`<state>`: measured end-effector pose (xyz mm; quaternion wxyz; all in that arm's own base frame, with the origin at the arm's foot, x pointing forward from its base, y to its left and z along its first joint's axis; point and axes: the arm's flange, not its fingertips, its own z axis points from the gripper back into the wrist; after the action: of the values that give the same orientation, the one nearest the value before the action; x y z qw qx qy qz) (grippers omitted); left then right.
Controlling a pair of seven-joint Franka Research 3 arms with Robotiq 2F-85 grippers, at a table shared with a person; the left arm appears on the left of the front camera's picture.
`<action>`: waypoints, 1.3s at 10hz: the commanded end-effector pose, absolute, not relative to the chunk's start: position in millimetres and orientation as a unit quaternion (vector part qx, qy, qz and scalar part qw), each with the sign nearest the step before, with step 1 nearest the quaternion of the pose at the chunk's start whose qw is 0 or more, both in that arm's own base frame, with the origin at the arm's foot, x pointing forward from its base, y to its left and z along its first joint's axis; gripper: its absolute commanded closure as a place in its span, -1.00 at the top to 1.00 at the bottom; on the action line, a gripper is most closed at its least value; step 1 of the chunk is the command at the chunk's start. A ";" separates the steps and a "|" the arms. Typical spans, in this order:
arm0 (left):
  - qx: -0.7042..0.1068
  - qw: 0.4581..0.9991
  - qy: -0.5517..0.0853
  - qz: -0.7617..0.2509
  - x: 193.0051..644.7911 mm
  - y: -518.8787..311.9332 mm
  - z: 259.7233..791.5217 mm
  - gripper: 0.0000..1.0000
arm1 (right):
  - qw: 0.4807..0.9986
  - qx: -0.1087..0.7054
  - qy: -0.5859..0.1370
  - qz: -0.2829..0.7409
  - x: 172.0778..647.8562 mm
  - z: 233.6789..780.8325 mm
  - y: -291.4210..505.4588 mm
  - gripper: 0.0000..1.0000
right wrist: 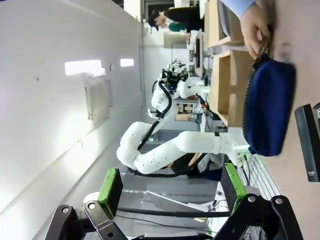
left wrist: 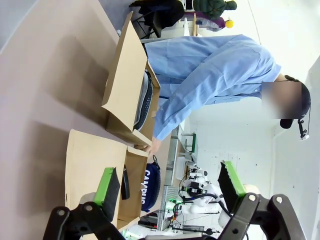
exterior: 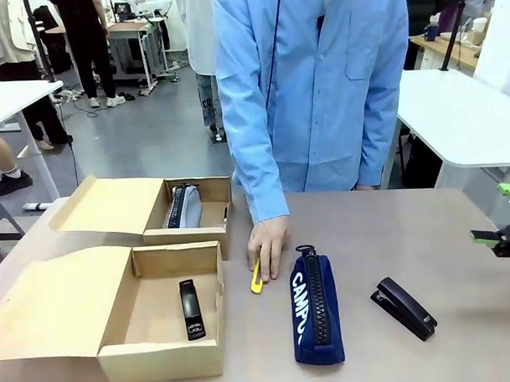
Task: Place items inside the box.
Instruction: Pick up a Pencil pouch or Stapler and place it inside the Mailer Box closest to the robot.
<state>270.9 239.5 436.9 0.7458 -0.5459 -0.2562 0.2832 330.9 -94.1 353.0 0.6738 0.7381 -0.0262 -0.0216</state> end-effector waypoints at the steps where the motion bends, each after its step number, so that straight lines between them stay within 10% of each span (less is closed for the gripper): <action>1: -0.551 0.742 -0.266 0.275 270.4 238.6 436.5 1.00 | 0.678 0.734 -0.040 -0.024 324.8 378.9 -95.9 1.00; 13: -0.551 0.742 -0.266 0.275 270.4 238.6 436.5 1.00 | 0.678 0.734 -0.040 -0.024 324.8 378.9 -95.9 1.00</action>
<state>270.9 239.4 436.9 0.7458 -0.5459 -0.2562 0.2832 325.3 -97.7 373.0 0.6814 0.7304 -0.0447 -0.0135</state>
